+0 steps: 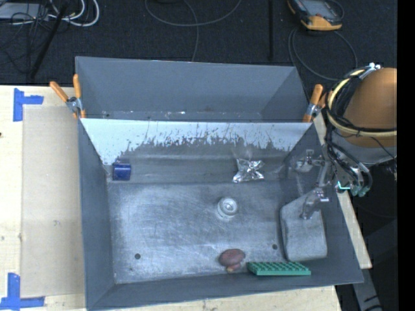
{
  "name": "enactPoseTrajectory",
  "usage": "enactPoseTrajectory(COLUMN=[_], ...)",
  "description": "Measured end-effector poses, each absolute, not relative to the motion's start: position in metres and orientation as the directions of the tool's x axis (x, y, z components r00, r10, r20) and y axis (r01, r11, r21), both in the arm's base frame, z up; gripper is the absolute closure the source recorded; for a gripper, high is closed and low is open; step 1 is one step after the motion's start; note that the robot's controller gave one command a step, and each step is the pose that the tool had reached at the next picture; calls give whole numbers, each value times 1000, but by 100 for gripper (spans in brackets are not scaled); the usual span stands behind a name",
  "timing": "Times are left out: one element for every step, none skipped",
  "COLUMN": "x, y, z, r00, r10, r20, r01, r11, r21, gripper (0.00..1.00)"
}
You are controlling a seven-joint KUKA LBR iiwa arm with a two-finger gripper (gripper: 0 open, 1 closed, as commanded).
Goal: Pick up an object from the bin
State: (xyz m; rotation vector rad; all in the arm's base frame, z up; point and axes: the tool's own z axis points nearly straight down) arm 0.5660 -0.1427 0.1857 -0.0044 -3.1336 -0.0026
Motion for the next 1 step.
enactPoseTrajectory(x=[614], y=[-112], z=[72], r00=[-956], r10=[-292], r20=[-4], r01=[-292], r11=[956], r21=[6], gripper=[0])
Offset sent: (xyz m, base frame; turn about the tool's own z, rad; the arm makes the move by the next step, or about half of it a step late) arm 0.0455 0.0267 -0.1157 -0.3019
